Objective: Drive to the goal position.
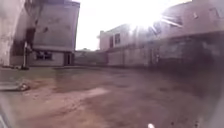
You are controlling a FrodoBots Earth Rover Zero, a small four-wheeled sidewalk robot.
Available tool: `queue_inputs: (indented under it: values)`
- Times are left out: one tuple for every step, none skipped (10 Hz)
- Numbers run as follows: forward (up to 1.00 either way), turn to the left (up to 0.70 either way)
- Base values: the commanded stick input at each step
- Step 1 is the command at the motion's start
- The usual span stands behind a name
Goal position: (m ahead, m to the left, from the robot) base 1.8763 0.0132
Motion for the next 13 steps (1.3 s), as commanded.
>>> queue_inputs:
  values:
    - [0.7, -0.32]
    - [0.7, -0.32]
    - [0.7, -0.32]
    - [0.7, -0.32]
    - [0.7, -0.32]
    - [0.7, -0.32]
    - [0.7, -0.32]
    - [0.7, -0.32]
    - [0.7, -0.32]
    - [0.7, -0.32]
    - [0.7, -0.32]
    - [0.7, -0.32]
    - [0.7, -0.32]
